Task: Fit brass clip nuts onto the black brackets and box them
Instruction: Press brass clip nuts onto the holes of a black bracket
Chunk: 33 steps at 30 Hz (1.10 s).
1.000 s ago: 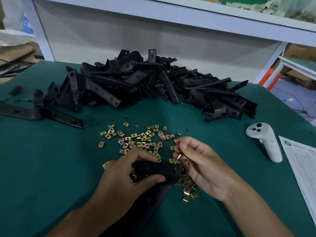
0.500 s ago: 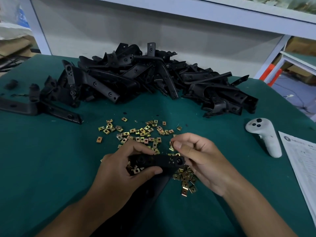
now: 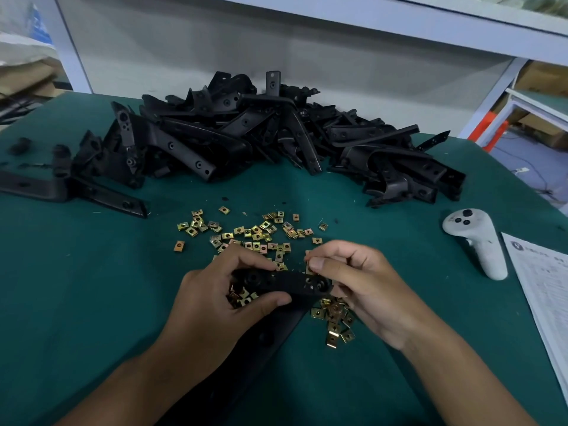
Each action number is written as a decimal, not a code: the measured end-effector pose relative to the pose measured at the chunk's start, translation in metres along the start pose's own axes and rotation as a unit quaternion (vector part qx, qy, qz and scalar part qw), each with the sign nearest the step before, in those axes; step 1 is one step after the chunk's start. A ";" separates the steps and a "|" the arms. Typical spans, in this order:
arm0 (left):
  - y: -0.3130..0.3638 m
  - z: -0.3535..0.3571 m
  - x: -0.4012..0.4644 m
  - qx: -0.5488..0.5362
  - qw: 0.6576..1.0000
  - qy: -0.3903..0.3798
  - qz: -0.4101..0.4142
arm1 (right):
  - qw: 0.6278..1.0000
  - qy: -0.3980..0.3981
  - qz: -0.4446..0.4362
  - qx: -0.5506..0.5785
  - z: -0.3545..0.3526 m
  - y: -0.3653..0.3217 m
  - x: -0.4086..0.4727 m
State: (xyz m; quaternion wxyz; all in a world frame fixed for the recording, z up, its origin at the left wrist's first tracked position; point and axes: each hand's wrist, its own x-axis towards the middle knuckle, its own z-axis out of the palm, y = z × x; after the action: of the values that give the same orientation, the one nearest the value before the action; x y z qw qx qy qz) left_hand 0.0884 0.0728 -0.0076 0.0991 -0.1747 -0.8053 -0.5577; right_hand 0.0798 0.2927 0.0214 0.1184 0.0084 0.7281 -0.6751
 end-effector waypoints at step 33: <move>-0.001 -0.002 0.000 0.013 0.999 0.023 -0.039 | 0.986 -0.032 -0.116 -0.116 0.000 -0.001 -0.003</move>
State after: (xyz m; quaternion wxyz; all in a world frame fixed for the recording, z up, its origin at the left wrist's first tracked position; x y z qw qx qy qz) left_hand 0.0883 0.0710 -0.0077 0.0981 -0.1287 -0.8164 -0.5544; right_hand 0.0827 0.2934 0.0226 0.0629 -0.1116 0.7935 -0.5949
